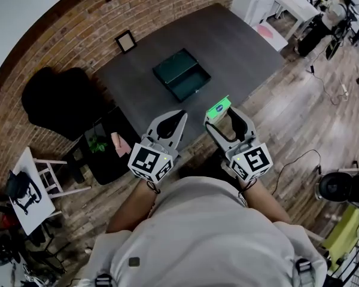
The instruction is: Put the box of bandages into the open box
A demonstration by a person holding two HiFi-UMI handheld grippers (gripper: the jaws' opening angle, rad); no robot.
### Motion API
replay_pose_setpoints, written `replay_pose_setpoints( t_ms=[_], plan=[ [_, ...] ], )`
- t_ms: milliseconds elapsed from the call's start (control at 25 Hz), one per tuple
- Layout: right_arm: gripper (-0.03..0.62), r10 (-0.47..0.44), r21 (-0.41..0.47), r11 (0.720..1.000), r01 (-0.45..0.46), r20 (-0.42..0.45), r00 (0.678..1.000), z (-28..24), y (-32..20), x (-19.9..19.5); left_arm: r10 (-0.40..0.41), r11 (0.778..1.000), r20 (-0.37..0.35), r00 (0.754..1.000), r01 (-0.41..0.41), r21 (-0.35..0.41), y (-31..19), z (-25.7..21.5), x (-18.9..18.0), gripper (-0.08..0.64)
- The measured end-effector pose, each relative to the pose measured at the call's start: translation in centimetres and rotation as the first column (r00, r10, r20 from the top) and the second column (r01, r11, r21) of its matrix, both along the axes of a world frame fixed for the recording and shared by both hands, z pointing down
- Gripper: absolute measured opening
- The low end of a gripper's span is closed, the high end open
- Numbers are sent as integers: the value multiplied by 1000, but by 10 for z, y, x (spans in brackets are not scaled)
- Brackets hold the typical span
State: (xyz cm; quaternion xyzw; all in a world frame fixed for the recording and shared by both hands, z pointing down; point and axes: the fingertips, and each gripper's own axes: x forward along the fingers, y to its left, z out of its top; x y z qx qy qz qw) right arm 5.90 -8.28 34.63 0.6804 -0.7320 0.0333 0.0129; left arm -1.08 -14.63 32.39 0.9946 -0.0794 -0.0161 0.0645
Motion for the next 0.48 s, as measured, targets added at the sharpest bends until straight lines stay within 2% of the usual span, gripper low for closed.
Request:
replay_pose_setpoints(
  t_ms=[200,480],
  plan=[
    [298,-61,-16,998,61,13,998,8,-41,8,-70,998,3,998,70,-1,-38,2,2,15],
    [298,-155,-32,987,156,36,987,20,-114,42,-167,986,32,985,168,-9,-97,18,26,15]
  ],
)
